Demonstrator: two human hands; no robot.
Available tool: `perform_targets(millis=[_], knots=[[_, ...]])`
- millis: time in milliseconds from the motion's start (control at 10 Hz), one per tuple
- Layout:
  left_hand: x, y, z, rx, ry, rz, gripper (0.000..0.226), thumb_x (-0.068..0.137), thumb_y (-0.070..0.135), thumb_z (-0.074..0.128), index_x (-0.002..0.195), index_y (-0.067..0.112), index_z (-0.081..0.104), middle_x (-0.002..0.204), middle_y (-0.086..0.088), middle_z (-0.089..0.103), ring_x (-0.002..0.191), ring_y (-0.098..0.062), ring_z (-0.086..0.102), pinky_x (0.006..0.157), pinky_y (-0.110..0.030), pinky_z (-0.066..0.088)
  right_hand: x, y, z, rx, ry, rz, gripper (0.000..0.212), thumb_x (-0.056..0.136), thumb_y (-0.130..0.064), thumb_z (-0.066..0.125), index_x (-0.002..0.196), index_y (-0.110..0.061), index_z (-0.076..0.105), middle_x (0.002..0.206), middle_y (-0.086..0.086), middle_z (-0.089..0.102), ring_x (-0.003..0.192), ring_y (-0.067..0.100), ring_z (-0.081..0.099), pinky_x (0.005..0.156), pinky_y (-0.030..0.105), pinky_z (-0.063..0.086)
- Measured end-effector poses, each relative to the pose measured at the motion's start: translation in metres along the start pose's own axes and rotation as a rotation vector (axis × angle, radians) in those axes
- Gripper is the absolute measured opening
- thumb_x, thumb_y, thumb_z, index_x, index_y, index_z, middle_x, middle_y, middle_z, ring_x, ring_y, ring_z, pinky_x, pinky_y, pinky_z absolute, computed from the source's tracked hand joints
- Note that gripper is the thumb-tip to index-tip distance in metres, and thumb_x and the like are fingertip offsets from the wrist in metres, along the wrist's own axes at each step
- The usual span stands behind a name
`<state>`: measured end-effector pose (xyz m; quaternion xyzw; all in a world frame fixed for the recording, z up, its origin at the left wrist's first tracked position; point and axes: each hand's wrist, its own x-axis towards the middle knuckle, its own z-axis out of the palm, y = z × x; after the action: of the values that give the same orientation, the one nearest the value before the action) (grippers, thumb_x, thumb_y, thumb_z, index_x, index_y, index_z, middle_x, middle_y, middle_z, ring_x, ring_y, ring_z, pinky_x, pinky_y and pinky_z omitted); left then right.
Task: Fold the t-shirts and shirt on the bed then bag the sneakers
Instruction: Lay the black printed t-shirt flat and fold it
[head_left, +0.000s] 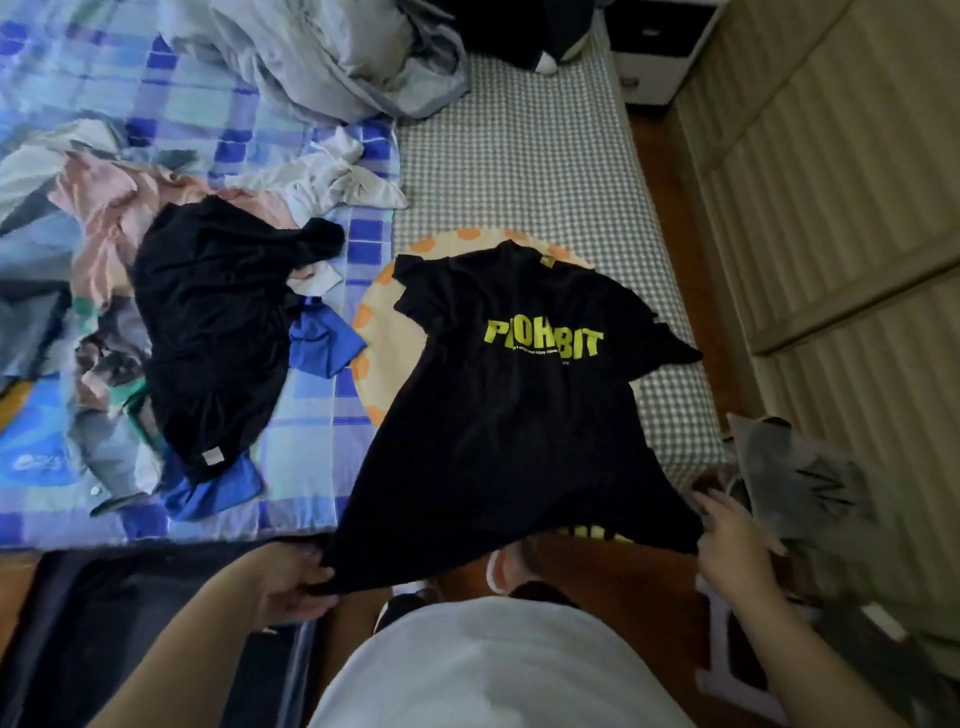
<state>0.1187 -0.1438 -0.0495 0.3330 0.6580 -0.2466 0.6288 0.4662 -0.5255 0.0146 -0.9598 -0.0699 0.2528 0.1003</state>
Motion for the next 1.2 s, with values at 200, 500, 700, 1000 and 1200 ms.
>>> perform_targets(millis=[200,500,700,1000,1200], knots=[[-0.01,0.02,-0.005,0.105,-0.022,-0.005,0.011,0.093,-0.003,0.061,0.082,-0.006,0.061,0.049,-0.012,0.057,0.024,-0.013,0.048,0.028,-0.016,0.037,-0.05,0.052,0.036,0.367,0.065,0.637,0.035,0.097,0.005,0.052,0.132,0.003,0.052,0.107,0.028,0.063,0.095,0.043,0.062,0.081,0.049,0.055],[0.046,0.025,-0.063,-0.291,0.212,0.152,0.007,0.104,0.003,0.05,0.101,0.0,0.056,0.095,-0.022,0.058,0.071,-0.036,0.062,0.04,-0.039,0.057,-0.066,0.08,0.083,0.993,-0.151,1.027,0.03,0.099,-0.004,0.058,0.128,0.005,0.053,0.119,0.025,0.058,0.08,0.034,0.054,0.069,0.044,0.051],[-0.028,0.064,-0.027,-0.391,0.108,0.094,0.017,0.106,0.001,0.036,0.113,-0.004,0.051,0.093,-0.026,0.055,0.079,-0.037,0.055,0.056,-0.043,0.06,-0.044,-0.001,0.038,1.364,-0.201,1.126,0.04,0.108,-0.008,0.04,0.147,0.0,0.041,0.142,0.024,0.05,0.133,0.041,0.049,0.084,0.047,0.053],[-0.235,0.417,-0.037,-0.555,-0.114,0.973,0.018,0.103,0.009,0.041,0.095,0.014,0.056,0.081,0.0,0.075,0.095,-0.016,0.067,0.068,-0.028,0.058,0.137,-0.185,-0.296,2.022,0.07,0.176,0.04,0.108,-0.011,0.034,0.146,-0.004,0.044,0.152,0.015,0.045,0.135,0.029,0.049,0.091,0.043,0.049],[-0.464,0.472,-0.012,-0.655,-0.37,1.311,0.037,0.106,0.001,0.029,0.093,0.018,0.059,0.072,-0.005,0.072,0.073,-0.017,0.067,0.053,-0.021,0.051,0.085,-0.261,-0.47,2.188,0.175,-0.315,0.025,0.11,-0.013,0.032,0.096,-0.006,0.051,0.106,0.012,0.064,0.073,0.021,0.073,0.054,0.04,0.06]])
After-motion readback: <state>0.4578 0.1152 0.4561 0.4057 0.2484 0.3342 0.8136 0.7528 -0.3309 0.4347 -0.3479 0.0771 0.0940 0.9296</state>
